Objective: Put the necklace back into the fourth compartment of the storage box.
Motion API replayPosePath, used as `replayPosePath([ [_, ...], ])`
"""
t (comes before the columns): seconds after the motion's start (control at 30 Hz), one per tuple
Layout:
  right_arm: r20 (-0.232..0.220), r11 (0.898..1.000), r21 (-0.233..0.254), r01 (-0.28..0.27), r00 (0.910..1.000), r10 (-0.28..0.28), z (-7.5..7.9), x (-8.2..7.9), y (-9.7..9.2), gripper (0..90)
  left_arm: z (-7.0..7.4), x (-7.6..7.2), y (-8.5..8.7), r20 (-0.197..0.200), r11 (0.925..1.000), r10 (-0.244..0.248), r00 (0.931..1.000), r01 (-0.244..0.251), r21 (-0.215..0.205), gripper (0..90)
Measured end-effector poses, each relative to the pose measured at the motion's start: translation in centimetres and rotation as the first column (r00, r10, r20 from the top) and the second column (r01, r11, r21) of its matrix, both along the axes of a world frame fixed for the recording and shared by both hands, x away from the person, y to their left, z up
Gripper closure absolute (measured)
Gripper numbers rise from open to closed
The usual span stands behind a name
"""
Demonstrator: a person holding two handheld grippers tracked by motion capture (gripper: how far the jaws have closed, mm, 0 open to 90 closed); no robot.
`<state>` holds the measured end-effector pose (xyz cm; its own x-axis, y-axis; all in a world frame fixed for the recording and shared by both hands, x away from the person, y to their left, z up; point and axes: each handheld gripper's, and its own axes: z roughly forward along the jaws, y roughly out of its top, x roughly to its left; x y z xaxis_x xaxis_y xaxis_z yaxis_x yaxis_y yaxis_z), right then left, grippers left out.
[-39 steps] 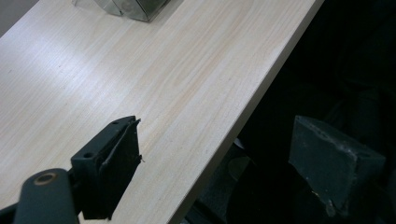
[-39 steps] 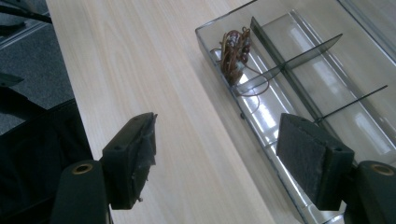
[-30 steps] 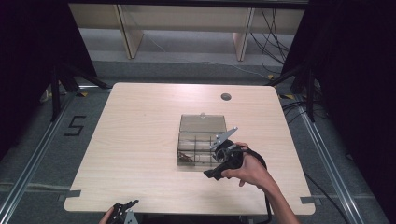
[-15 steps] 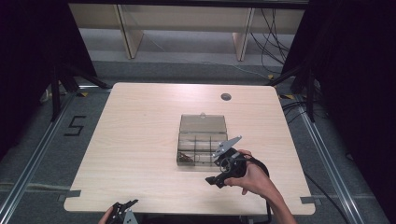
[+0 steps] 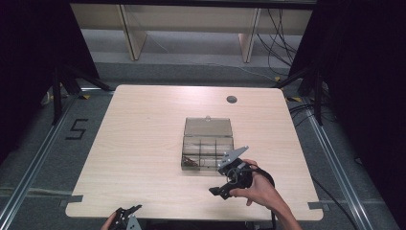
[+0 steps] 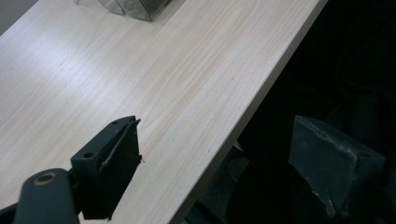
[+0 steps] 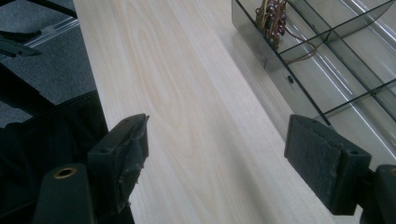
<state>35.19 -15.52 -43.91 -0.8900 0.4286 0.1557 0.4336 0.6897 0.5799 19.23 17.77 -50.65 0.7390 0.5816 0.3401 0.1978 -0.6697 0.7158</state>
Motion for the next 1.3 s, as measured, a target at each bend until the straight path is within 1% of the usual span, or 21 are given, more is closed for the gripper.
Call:
replayPosePath([
  [0.03,0.008,1.000,-0.003,0.002,1.0000,-0.002,-0.1,0.0,0.0,21.8,0.0,0.0,0.0,-0.002,1.0000,0.005,1.0000,-0.005,0.001,15.7],
  [0.07,0.002,1.000,0.001,-0.001,1.0000,0.001,-0.2,-0.1,-0.1,21.5,0.2,0.0,0.2,-0.007,0.9995,-0.006,1.0000,0.006,0.032,15.7],
  [0.17,0.014,1.000,0.010,0.002,0.9999,-0.002,-0.4,-0.2,-0.2,21.3,-0.1,0.0,0.0,-0.001,0.9998,0.007,1.0000,-0.007,0.016,15.7],
  [0.2,0.008,1.000,0.009,0.009,0.9999,-0.009,-0.4,-0.3,-0.3,21.0,-0.2,0.0,-0.2,0.003,0.9999,0.006,1.0000,-0.006,-0.008,15.7],
  [0.3,0.018,1.000,0.022,0.010,0.9998,-0.011,-0.7,-0.5,-0.4,20.8,0.0,0.0,-0.1,0.005,0.9997,0.004,1.0000,-0.004,0.023,15.7],
  [0.43,0.016,0.999,0.029,0.021,0.9996,-0.022,-0.8,-0.7,-0.7,20.7,-0.1,0.0,-0.1,0.001,0.9998,-0.001,1.0000,0.001,0.018,15.7],
  [0.47,0.024,0.999,0.030,0.024,0.9994,-0.025,-0.9,-0.7,-0.7,20.7,0.1,0.0,0.0,-0.004,0.9992,-0.010,0.9999,0.011,0.039,15.7],
  [0.6,0.017,0.998,0.030,0.046,0.9988,-0.047,-1.0,-0.9,-0.9,20.4,-0.1,0.0,-0.1,0.002,0.9999,-0.004,1.0000,0.004,0.017,15.7],
  [0.67,0.022,0.999,0.040,0.037,0.9990,-0.038,-1.1,-1.0,-1.0,20.7,0.1,0.0,0.0,-0.005,0.9992,-0.015,0.9999,0.015,0.037,15.7],
  [0.7,0.021,0.998,0.048,0.034,0.9992,-0.035,-1.2,-1.1,-1.0,20.8,0.1,0.0,0.0,-0.004,0.9993,-0.015,0.9999,0.015,0.034,15.7],
  [0.73,0.021,0.998,0.040,0.042,0.9988,-0.043,-1.2,-1.1,-1.2,20.8,-0.1,0.0,-0.2,-0.003,1.0000,-0.001,1.0000,0.001,-0.004,15.7],
  [0.77,0.025,0.998,0.043,0.035,0.9990,-0.036,-1.2,-1.2,-1.2,20.9,-0.2,0.0,-0.2,0.004,0.9999,0.001,1.0000,-0.001,-0.014,15.7],
  [0.8,0.020,0.998,0.039,0.044,0.9988,-0.045,-1.2,-1.3,-1.3,21.0,-0.1,-0.1,-0.2,-0.003,1.0000,0.002,1.0000,-0.002,-0.008,15.7],
  [0.83,0.019,0.998,0.041,0.046,0.9987,-0.046,-1.3,-1.5,-1.3,20.9,0.0,0.1,-0.1,0.010,0.9998,-0.007,0.9999,0.007,0.020,15.7],
  [1.0,0.010,0.998,0.038,0.056,0.9983,-0.057,-1.5,-1.7,-1.9,20.6,-0.1,0.0,-0.2,0.003,1.0000,0.001,1.0000,-0.001,-0.001,15.7],
  [1.03,0.010,0.998,0.039,0.056,0.9984,-0.056,-1.6,-1.7,-2.0,20.5,0.0,0.0,0.0,-0.003,0.9997,-0.006,1.0000,0.006,0.023,15.7],
  [1.13,0.004,0.998,0.035,0.061,0.9981,-0.062,-1.8,-1.9,-2.2,19.9,0.0,0.0,-0.1,0.002,0.9998,-0.010,0.9999,0.010,0.018,15.7],
  [1.17,0.012,0.998,0.038,0.046,0.9989,-0.046,-1.9,-1.8,-2.3,19.8,0.2,0.0,0.1,-0.010,0.9987,-0.019,0.9998,0.019,0.047,15.7],
  [1.2,0.013,0.998,0.038,0.058,0.9982,-0.059,-1.8,-2.0,-2.4,19.8,0.1,0.0,0.0,-0.003,0.9994,-0.017,0.9998,0.017,0.030,15.7],
  [1.27,0.014,0.998,0.042,0.056,0.9983,-0.056,-2.0,-2.0,-2.5,19.5,0.2,0.0,0.1,-0.010,0.9987,-0.020,0.9997,0.020,0.046,15.7],
  [1.3,0.019,0.996,0.057,0.065,0.9977,-0.066,-2.1,-2.1,-2.6,19.5,0.1,0.1,0.0,-0.001,0.9995,-0.013,0.9999,0.013,0.027,15.7],
])
